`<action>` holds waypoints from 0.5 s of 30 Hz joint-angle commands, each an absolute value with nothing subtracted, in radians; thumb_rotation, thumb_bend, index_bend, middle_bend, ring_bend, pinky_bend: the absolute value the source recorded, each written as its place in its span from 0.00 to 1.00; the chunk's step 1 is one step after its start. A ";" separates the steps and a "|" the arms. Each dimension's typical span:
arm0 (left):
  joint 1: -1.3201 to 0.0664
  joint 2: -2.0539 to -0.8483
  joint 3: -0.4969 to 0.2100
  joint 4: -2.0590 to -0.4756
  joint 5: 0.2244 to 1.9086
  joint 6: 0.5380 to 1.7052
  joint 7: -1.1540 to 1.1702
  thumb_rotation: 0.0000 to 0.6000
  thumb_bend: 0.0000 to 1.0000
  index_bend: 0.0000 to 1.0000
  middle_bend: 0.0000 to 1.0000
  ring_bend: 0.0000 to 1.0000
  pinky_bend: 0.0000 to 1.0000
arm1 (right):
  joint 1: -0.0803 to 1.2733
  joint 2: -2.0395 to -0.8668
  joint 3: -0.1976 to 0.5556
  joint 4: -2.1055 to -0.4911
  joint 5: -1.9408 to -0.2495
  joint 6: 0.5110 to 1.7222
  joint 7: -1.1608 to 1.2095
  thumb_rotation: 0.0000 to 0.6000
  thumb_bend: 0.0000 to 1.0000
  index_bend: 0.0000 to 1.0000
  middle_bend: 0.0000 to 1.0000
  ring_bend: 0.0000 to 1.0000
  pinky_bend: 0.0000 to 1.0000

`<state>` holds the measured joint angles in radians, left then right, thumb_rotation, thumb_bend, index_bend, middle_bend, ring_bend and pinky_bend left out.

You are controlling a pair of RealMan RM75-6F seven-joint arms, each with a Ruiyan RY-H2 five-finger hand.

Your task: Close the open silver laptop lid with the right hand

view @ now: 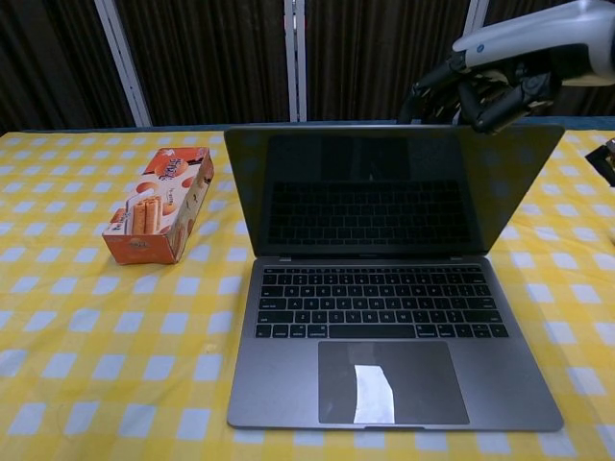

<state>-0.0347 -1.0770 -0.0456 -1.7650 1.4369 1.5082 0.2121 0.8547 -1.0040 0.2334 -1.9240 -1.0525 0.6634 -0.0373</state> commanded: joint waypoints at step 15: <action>-0.035 -1.085 -0.040 -1.764 1.441 1.511 0.225 1.00 0.00 0.00 0.00 0.00 0.00 | 0.776 -1.045 0.052 -1.962 -1.459 0.720 -0.218 1.00 1.00 0.31 0.41 0.34 0.35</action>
